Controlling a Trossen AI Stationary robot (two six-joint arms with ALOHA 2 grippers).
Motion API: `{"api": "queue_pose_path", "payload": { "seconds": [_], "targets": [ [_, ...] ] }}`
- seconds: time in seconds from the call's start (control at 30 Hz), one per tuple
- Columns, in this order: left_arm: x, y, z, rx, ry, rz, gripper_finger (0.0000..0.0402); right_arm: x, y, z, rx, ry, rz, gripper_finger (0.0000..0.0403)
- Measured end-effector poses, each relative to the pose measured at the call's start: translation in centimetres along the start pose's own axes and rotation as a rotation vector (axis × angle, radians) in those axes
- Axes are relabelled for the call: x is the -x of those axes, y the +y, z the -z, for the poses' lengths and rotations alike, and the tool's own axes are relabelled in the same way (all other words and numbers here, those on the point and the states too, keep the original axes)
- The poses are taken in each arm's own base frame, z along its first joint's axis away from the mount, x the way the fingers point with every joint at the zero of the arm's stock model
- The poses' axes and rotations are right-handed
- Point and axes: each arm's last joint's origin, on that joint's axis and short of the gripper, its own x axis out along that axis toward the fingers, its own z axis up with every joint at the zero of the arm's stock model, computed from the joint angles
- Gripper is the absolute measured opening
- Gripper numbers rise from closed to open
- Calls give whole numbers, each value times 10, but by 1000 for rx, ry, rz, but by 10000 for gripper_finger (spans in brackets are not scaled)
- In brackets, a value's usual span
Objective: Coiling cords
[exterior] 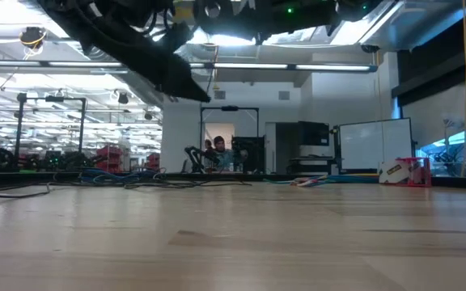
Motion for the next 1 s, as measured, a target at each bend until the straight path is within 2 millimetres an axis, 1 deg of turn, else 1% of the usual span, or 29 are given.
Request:
{"api": "queue_pose_path", "payload": {
  "seconds": [0.1, 0.2, 0.27, 0.43, 0.53, 0.73, 0.8, 0.9, 1.0],
  "targets": [
    [4, 3, 2, -37, 42, -63, 4, 0, -1, 2, 17, 19, 4, 6],
    [15, 6, -1, -58, 49, -68, 2, 0, -1, 4, 53, 45, 34, 6],
    [25, 11, -5, -52, 35, -70, 3, 0, -1, 6, 93, 77, 60, 4],
    [51, 26, -11, -15, 15, -76, 2, 1, 0, 11, 183, 137, 56, 4],
    [67, 35, -14, -1, -8, -83, 3, 1, -1, 13, 211, 179, 90, 4],
    [97, 53, -24, 86, -137, -99, 6, 2, -2, 15, 246, 215, 126, 5],
    [103, 55, -27, 127, -188, -60, 3, 2, -2, 14, 249, 221, 148, 4],
    [106, 56, -34, 171, -278, 25, 2, 2, -3, 15, 250, 227, 158, 4],
    [104, 56, -41, 217, -346, 30, 4, 0, -3, 15, 252, 218, 162, 4]
  ]
}}
